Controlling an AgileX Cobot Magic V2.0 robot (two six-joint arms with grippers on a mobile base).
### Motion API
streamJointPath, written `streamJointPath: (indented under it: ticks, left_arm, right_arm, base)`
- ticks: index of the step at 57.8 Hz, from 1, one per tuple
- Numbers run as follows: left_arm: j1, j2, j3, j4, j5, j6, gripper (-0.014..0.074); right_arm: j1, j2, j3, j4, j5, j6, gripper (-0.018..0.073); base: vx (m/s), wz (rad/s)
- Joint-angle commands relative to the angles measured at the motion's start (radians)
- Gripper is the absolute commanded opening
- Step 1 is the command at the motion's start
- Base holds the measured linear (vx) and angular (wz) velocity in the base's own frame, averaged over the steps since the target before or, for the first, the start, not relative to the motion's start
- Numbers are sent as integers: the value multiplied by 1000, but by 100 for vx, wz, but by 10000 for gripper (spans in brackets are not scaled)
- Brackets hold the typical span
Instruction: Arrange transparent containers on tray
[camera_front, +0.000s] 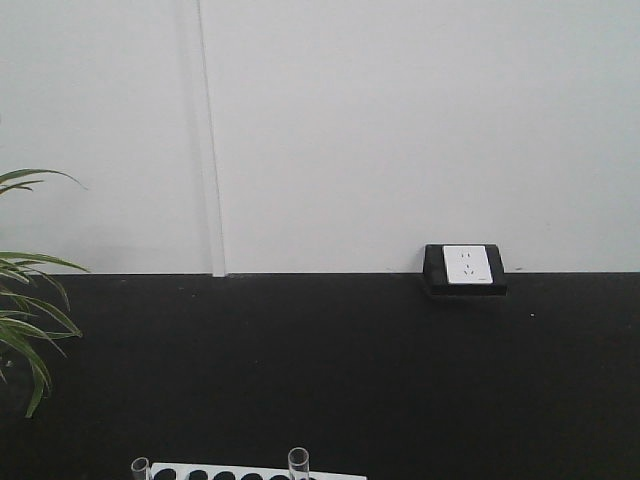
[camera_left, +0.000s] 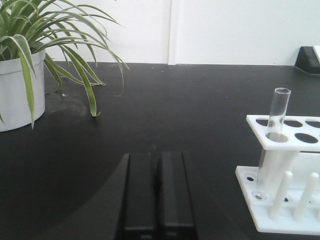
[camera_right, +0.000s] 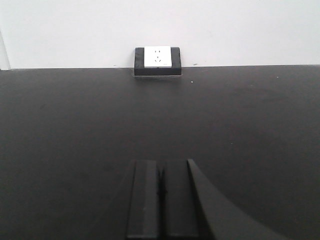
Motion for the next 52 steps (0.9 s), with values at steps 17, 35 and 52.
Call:
streamJointPath:
  ticks: [17, 35, 52]
  left_arm:
    - [2, -13, 34, -6, -80, -5, -7]
    - [2, -13, 34, -6, -80, -5, -7]
    - [2, -13, 34, -6, -94, -4, -7]
  right_arm:
    - [1, -7, 8, -3, -77, -5, -11]
    - [1, -7, 8, -3, -77, -5, -11]
    - [1, -7, 8, -3, -76, -5, -11]
  base:
    - [0, 0]
    - [0, 0]
    - [0, 0]
